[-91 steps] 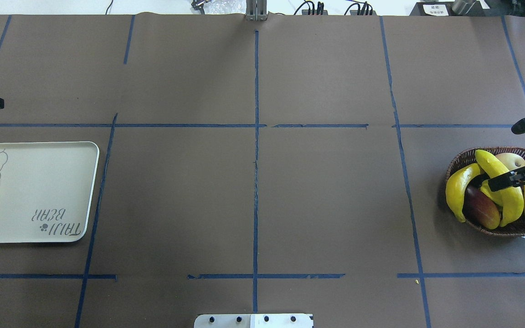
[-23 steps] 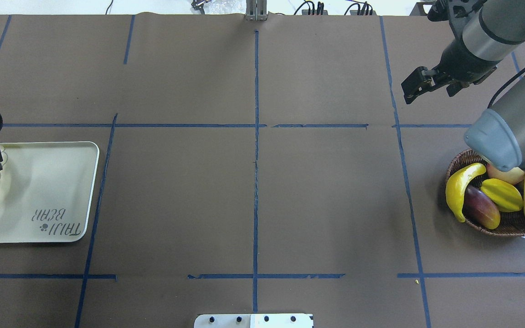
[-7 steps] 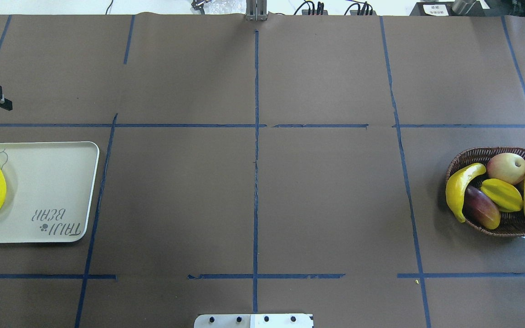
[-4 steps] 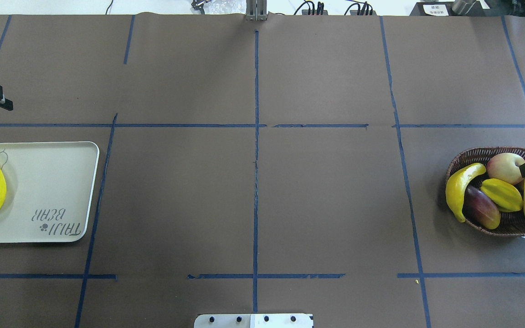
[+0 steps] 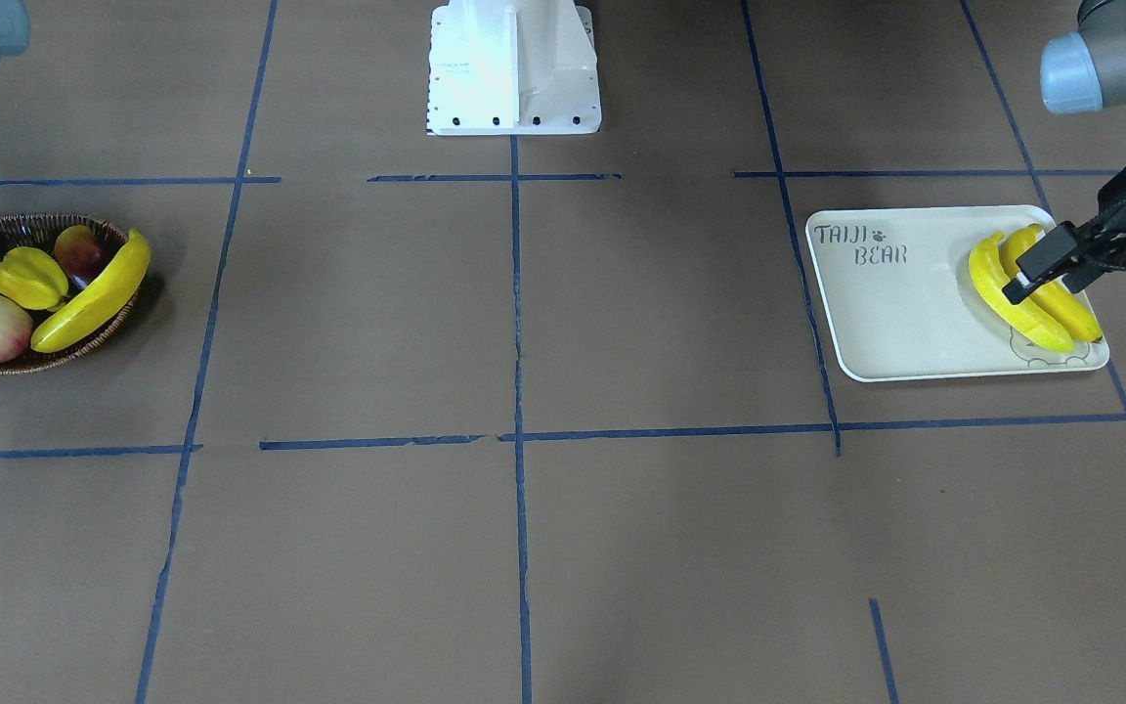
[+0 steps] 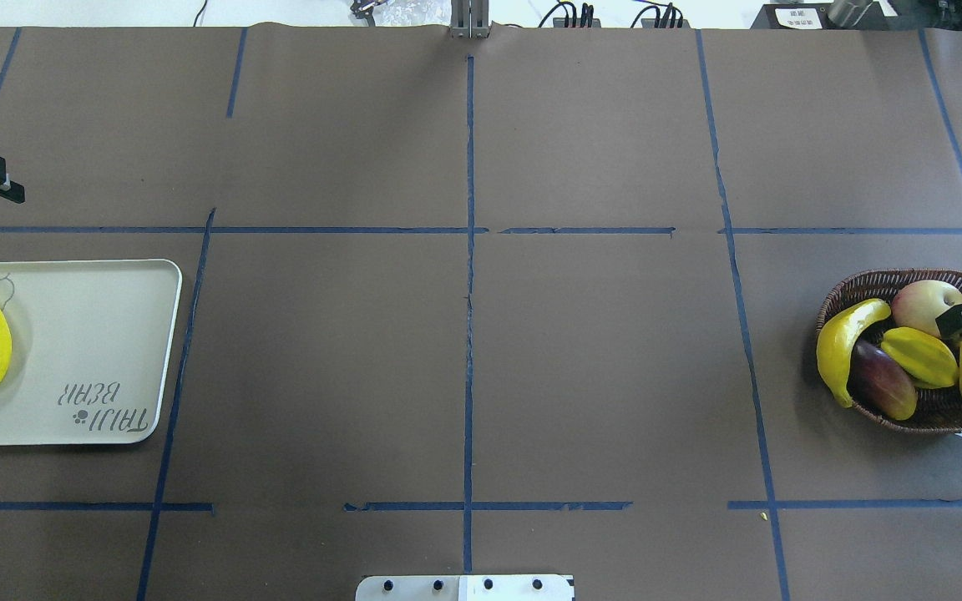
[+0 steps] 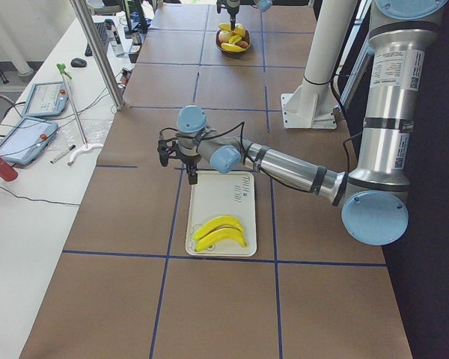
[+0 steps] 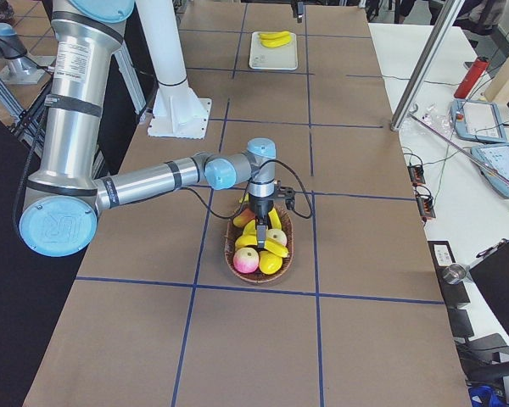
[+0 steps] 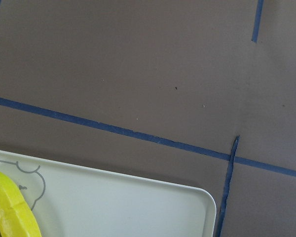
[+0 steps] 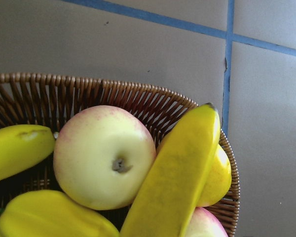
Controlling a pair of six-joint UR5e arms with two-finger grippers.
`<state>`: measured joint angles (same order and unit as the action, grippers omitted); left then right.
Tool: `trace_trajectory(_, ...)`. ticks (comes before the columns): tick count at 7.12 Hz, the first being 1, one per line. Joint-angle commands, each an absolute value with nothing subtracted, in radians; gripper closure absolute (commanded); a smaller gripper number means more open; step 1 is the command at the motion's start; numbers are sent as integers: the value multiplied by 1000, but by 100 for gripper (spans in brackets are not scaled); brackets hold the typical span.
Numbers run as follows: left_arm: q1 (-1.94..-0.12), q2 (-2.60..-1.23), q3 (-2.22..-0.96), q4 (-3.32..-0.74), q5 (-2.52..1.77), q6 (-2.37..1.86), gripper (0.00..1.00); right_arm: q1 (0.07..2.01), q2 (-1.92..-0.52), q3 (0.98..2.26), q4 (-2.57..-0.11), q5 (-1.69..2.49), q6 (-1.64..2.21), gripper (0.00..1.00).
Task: Transfer all bananas from basket to plate
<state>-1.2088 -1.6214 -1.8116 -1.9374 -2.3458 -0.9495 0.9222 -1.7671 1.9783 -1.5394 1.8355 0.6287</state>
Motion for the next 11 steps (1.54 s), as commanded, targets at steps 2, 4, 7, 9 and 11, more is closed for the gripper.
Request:
trace_trajectory(2, -1209, -1621, -1810, -1937, -2347, -950, 0, 876, -1767, 1954, -1552, 1807, 629, 6)
trace_trajectory(4, -1209, -1621, -1810, -1937, -2347, -950, 0, 862, -1767, 1953, -1555, 1781, 627, 39)
trace_trajectory(7, -1207, -1623, -1810, -1936, -2345, -951, 0, 864, -1769, 1962, -1562, 1769, 615, 98)
trace_trajectory(9, -1209, -1626, -1810, -1936, -2347, -951, 0, 888, -1781, 2032, -1609, 1769, 568, 100)
trace_trajectory(11, -1209, -1629, -1812, -1934, -2347, -953, 0, 975, -1764, 2194, -1821, 1772, 421, 100)
